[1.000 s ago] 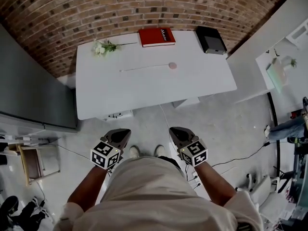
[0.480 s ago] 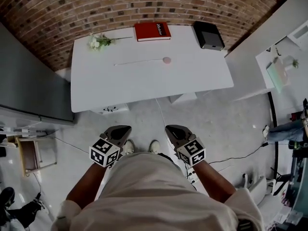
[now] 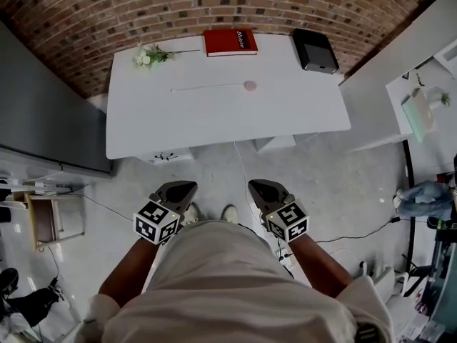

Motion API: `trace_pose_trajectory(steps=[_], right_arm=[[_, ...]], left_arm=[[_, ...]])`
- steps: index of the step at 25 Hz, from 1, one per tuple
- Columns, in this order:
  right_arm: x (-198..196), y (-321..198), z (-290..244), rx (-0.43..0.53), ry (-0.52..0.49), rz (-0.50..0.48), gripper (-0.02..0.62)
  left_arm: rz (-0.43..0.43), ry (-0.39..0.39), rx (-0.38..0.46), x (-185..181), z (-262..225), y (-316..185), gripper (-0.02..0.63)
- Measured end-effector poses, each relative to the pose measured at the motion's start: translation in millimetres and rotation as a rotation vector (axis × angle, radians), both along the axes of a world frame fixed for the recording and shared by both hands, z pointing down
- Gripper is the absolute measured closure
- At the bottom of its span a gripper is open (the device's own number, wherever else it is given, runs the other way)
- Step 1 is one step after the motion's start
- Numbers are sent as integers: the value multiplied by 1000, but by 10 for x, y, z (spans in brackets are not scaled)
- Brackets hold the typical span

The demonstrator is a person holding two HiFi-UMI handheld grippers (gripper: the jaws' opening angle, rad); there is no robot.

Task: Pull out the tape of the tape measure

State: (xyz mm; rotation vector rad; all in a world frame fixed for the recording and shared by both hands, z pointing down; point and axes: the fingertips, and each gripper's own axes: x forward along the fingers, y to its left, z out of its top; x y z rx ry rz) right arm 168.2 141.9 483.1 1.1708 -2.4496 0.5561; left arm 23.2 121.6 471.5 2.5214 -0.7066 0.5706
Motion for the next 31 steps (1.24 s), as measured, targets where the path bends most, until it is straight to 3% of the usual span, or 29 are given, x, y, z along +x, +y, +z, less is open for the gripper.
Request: trace_pose_trajectory(steps=[17,31], right_arm=[[16,-172,-115,11,8,-26,592],[-139,-269,-73,10,19,-26,593]], left_arm=[[16,-12,5,73,-36,-66,611],[25,-4,3,-102,-28,-163,611]])
